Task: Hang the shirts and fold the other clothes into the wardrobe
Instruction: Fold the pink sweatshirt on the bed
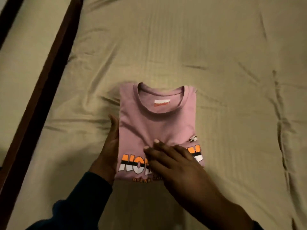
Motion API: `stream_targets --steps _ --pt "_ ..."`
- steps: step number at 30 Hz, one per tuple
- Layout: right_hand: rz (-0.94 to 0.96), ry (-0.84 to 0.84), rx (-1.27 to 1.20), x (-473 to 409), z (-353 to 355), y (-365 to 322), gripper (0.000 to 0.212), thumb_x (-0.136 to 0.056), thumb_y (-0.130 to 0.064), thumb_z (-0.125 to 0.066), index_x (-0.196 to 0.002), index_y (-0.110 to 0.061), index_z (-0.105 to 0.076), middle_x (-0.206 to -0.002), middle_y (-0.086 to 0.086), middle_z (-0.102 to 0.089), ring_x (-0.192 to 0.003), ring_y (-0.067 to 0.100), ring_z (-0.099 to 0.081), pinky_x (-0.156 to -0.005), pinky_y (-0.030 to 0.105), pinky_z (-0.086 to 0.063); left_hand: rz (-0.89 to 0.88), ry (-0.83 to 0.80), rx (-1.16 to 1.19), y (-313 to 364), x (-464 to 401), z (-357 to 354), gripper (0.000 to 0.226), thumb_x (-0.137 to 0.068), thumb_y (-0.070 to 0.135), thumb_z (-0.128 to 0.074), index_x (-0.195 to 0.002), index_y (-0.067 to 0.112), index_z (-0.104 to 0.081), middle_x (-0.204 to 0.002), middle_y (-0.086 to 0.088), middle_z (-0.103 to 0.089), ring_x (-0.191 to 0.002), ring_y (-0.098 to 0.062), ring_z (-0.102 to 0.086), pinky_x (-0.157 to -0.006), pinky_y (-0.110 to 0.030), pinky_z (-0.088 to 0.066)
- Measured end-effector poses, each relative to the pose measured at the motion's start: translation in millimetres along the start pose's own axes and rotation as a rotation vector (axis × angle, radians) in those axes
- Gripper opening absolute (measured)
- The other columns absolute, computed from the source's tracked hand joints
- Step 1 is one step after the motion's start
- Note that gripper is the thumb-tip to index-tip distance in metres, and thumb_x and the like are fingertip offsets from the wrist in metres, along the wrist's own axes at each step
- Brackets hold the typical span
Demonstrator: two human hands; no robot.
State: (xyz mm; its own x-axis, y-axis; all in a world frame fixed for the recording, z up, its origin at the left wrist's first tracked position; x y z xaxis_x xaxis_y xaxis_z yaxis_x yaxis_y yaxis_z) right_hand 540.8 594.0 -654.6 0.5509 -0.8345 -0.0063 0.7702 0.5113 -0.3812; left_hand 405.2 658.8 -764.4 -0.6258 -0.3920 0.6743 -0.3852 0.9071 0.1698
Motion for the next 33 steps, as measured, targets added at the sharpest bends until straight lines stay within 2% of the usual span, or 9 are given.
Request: stream_targets --steps 3,7,11,14,19,23,26,30,33 --pt "-0.058 -0.088 0.027 38.5 -38.8 16.8 0.045 -0.070 -0.029 -0.061 -0.114 -0.030 -0.067 -0.131 -0.007 -0.064 -0.125 0.017 -0.058 -0.095 0.034 -0.050 -0.239 0.238 -0.112 -15.5 -2.3 17.7 0.089 -0.089 0.079 -0.039 -0.143 0.009 -0.050 -0.134 -0.021 -0.061 -0.122 -0.039 -0.060 -0.097 -0.051 -0.053" --pt "-0.603 0.283 -0.425 70.4 -58.6 58.3 0.027 -0.093 -0.020 -0.054 -0.117 -0.022 -0.065 -0.118 -0.006 -0.063 -0.111 0.013 -0.057 -0.095 0.026 -0.046 -0.499 0.602 -0.520 -20.0 1.8 30.2 0.084 -0.076 0.067 -0.072 -0.137 0.015 -0.047 -0.131 -0.007 -0.063 -0.111 -0.029 -0.067 -0.087 -0.047 -0.059" --pt "-1.089 0.373 -0.699 63.3 -90.5 104.3 0.028 -0.100 -0.041 -0.050 -0.116 -0.023 -0.064 -0.106 -0.006 -0.068 -0.099 0.018 -0.064 -0.086 0.043 -0.054 -0.569 0.819 -0.824 -11.2 -0.4 24.7 0.061 -0.087 0.064 -0.062 -0.135 0.027 -0.055 -0.127 0.003 -0.065 -0.114 -0.021 -0.063 -0.095 -0.045 -0.054" --pt "-1.190 0.293 -0.978 37.4 -96.0 115.0 0.034 -0.096 -0.046 -0.059 -0.119 -0.021 -0.059 -0.095 -0.007 -0.066 -0.083 0.014 -0.062 -0.073 0.034 -0.050 -0.513 0.972 -0.953 1.2 -5.6 33.0 0.052 -0.101 0.056 -0.042 -0.133 0.019 -0.059 -0.127 -0.008 -0.065 -0.115 -0.031 -0.061 -0.098 -0.048 -0.051" --pt "-1.106 0.110 -1.334 15.8 -95.0 114.6 0.025 -0.095 -0.026 -0.065 -0.117 -0.013 -0.066 -0.088 -0.003 -0.077 -0.074 0.009 -0.073 -0.062 0.022 -0.055 -0.430 0.754 -0.793 9.0 -2.5 41.0 0.040 -0.098 0.056 -0.048 -0.112 0.023 -0.067 -0.103 0.003 -0.072 -0.093 -0.017 -0.069 -0.073 -0.024 -0.054" --pt "-1.144 0.153 -1.282 7.3 -103.2 119.2 0.014 -0.095 -0.017 -0.065 -0.107 -0.018 -0.070 -0.102 0.003 -0.077 -0.093 0.019 -0.074 -0.085 0.034 -0.059 -0.349 0.523 -0.660 11.5 -7.7 30.9 0.053 -0.086 0.065 -0.063 -0.117 0.023 -0.067 -0.106 -0.002 -0.077 -0.096 -0.023 -0.074 -0.084 -0.041 -0.059" --pt "-1.165 0.192 -1.356 10.9 -98.3 117.5 0.010 -0.096 -0.017 -0.062 -0.102 -0.020 -0.069 -0.097 0.004 -0.077 -0.087 0.020 -0.074 -0.075 0.029 -0.060 -0.406 0.581 -0.660 10.3 -9.5 19.4 0.060 -0.075 0.069 -0.071 -0.116 0.025 -0.069 -0.107 -0.004 -0.076 -0.099 -0.027 -0.073 -0.091 -0.051 -0.056" --pt "-1.098 0.239 -1.469 34.9 -82.7 117.1 0.021 -0.100 -0.023 -0.053 -0.114 -0.016 -0.066 -0.094 0.003 -0.077 -0.081 0.017 -0.075 -0.061 0.021 -0.056 -0.438 0.548 -0.619 3.7 -13.6 -10.7 0.050 -0.083 0.053 -0.067 -0.120 0.019 -0.069 -0.107 -0.006 -0.076 -0.101 -0.028 -0.072 -0.093 -0.049 -0.055" --pt "-1.047 0.339 -1.521 62.5 -66.9 128.9 0.028 -0.099 -0.025 -0.054 -0.126 -0.021 -0.061 -0.108 0.002 -0.075 -0.096 0.020 -0.073 -0.077 0.031 -0.060 -0.466 0.461 -0.665 -7.4 -20.6 -47.7 0.042 -0.092 0.044 -0.062 -0.125 0.019 -0.065 -0.109 -0.004 -0.076 -0.101 -0.025 -0.073 -0.087 -0.042 -0.056"
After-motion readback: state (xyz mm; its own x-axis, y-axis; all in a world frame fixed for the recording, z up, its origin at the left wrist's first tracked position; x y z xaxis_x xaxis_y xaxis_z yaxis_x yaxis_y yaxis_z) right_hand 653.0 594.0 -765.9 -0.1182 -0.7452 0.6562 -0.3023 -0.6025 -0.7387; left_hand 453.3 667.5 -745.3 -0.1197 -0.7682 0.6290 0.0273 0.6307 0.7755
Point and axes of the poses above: each hand's wrist, its own x-axis away from the middle knuckle, its own z-axis out of the back of the hand, y = z × x, the point moved 5 cm from there along -x, towards the middle knuckle
